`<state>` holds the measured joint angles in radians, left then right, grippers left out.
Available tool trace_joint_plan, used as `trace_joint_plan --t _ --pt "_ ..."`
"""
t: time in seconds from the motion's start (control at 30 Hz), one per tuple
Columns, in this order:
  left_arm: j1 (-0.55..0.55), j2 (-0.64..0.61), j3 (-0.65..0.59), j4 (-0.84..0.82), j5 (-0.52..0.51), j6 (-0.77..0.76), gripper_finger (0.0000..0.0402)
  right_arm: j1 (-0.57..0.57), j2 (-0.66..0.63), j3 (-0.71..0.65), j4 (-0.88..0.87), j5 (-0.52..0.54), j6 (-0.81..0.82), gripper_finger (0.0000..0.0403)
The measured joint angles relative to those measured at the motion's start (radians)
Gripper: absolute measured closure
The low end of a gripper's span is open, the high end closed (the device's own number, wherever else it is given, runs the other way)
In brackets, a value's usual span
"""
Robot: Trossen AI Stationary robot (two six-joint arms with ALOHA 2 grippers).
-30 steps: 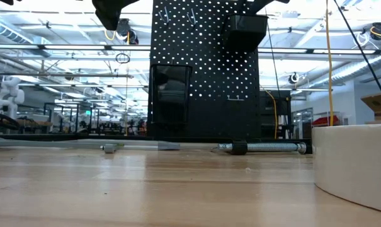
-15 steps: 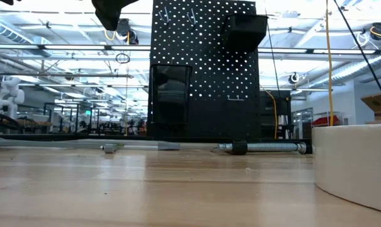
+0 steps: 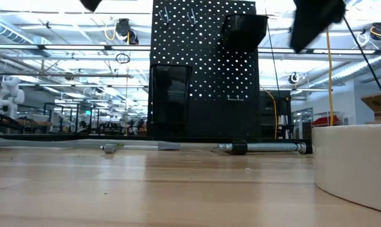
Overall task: Hang tools onto peg board
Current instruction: Put the binder clip into the top black bin on the pegboard
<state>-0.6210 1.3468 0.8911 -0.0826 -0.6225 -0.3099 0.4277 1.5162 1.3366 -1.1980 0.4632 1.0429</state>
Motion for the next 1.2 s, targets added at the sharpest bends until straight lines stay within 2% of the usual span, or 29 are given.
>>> trace_joint_plan --t 0.17,0.37,0.57,0.77,1.2 --pt "-0.009 0.0 0.003 -0.251 -0.092 -0.164 0.0198 0.05 0.0 -0.129 0.059 -0.064 0.074 0.0209" --pt "0.004 0.009 0.0 -0.481 -0.101 -0.356 0.0198 0.088 0.0 -0.245 0.176 -0.195 0.114 0.0209" --pt "0.005 0.009 -0.042 -0.453 -0.127 -0.365 0.0198 0.099 -0.001 -0.328 0.324 -0.282 0.127 0.0209" --pt "0.005 0.009 -0.046 -0.444 -0.128 -0.365 0.0198 0.098 -0.001 -0.374 0.437 -0.289 0.125 0.0209" --pt "0.005 0.009 -0.046 -0.441 -0.158 -0.358 0.0198 0.096 -0.001 -0.45 0.431 -0.279 0.222 0.0209"
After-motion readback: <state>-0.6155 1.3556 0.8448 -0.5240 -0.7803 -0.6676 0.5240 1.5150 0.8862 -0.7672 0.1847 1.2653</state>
